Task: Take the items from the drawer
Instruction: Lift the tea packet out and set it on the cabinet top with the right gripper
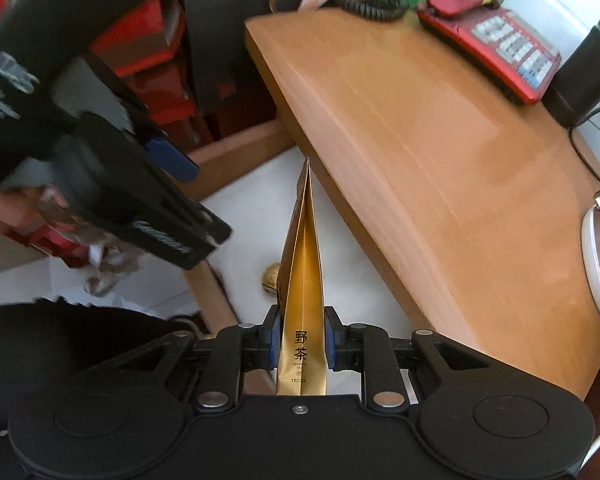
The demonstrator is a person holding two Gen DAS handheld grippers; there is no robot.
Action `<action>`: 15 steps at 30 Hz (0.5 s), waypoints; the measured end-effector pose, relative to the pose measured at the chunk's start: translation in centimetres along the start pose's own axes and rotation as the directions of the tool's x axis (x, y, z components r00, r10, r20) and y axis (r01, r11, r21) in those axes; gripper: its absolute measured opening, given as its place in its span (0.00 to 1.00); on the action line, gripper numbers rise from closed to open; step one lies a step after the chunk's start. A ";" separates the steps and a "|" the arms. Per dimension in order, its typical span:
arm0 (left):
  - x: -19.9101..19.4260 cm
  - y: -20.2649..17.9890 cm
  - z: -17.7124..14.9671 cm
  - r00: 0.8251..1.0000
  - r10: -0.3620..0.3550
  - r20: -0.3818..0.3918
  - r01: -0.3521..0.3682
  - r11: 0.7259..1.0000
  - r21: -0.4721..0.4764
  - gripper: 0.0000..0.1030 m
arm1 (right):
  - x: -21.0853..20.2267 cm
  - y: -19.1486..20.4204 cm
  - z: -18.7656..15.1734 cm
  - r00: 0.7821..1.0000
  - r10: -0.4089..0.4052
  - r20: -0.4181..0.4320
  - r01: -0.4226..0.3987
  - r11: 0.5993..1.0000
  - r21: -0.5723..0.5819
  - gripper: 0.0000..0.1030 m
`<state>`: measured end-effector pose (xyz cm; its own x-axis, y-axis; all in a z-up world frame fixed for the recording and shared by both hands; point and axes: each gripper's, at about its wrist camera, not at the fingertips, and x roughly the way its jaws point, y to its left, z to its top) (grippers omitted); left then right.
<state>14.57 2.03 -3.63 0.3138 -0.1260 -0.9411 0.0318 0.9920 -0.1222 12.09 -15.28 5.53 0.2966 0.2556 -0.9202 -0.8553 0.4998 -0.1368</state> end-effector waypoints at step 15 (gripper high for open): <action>0.2 -0.5 0.6 1.000 -0.004 -0.006 0.004 1.000 0.015 0.56 | -2.0 -6.6 4.4 0.962 -0.132 0.239 0.045 0.941 0.337 0.19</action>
<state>15.19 1.48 -3.52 0.3080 -0.1300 -0.9424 0.0478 0.9915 -0.1212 19.04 -15.44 9.91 0.4998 0.3781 -0.7793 -0.6480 0.7602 -0.0467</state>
